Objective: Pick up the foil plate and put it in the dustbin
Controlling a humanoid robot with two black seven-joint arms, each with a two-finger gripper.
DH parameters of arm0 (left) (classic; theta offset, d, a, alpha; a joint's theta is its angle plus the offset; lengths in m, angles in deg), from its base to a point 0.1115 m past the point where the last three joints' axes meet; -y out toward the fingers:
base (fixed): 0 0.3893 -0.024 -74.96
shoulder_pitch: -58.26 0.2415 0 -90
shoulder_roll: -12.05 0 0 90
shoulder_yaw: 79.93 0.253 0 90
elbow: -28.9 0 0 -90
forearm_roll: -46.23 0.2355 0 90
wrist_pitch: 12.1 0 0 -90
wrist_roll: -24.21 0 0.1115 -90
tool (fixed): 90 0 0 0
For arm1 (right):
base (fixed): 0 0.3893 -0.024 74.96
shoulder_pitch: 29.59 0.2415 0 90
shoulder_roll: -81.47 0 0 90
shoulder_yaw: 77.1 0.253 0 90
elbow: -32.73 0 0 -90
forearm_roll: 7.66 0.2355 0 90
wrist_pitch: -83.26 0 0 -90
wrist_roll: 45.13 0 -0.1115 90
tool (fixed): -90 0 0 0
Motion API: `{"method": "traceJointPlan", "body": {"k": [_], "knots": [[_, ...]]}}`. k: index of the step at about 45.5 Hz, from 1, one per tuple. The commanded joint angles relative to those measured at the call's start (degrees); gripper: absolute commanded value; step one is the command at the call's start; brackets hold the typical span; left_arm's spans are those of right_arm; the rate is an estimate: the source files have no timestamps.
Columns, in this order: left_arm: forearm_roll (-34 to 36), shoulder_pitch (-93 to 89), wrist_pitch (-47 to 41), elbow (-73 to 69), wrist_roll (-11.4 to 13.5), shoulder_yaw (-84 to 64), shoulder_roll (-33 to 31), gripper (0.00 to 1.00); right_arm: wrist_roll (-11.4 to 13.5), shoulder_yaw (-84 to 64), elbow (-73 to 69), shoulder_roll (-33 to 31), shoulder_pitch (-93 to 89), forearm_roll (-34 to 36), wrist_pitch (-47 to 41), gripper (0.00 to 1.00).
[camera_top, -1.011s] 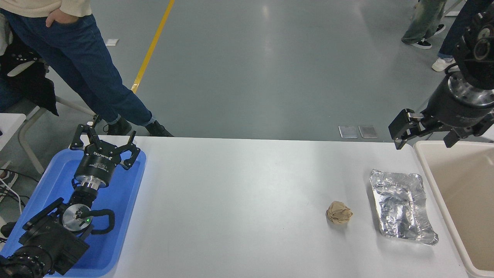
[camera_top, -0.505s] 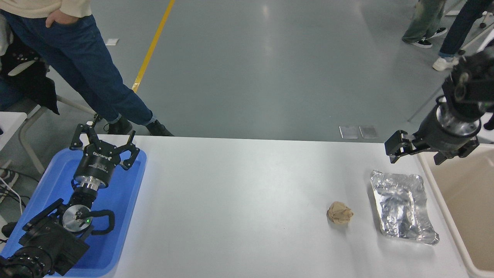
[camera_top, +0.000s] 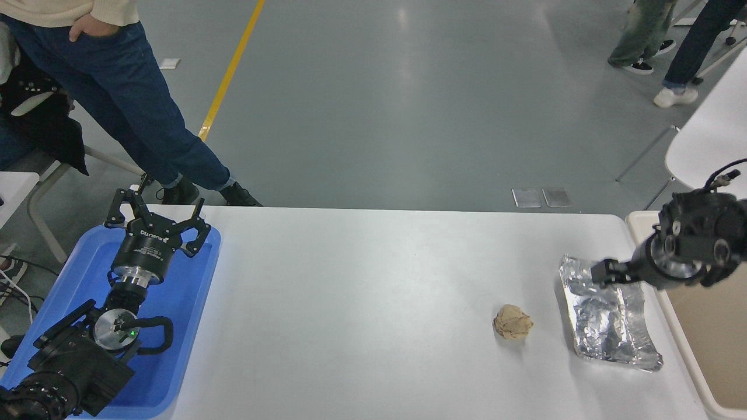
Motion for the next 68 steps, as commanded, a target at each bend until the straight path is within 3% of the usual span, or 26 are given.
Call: {"method": "traceJointPlan", "body": {"k": [1, 29, 34, 42, 45, 68], "knots": [[0.0, -0.1, 0.0, 0.0, 0.0, 0.0, 0.0, 1.00, 0.1, 2.0, 4.4, 0.1, -8.8, -6.7, 5.0, 0.95], [0.0, 0.0, 0.0, 0.0, 0.0, 0.0, 0.0, 1.00, 0.2, 12.8, 13.2, -0.6, -18.5, -4.7, 5.4, 0.94], [0.0, 0.0, 0.0, 0.0, 0.0, 0.0, 0.0, 1.00, 0.2, 12.8, 13.2, -1.0, -18.3, -1.6, 5.4, 0.78], [0.0, 0.0, 0.0, 0.0, 0.0, 0.0, 0.0, 1.00, 0.3, 12.2, 12.5, -1.8, -18.5, 1.4, 4.7, 0.14], [0.0, -0.1, 0.0, 0.0, 0.0, 0.0, 0.1, 1.00, 0.3, 12.2, 12.4, -2.1, -18.6, 2.4, 4.5, 0.00], [0.0, -0.1, 0.0, 0.0, 0.0, 0.0, 0.0, 1.00, 0.3, 12.3, 8.8, -4.1, -16.0, 5.5, 4.2, 0.00]]}}
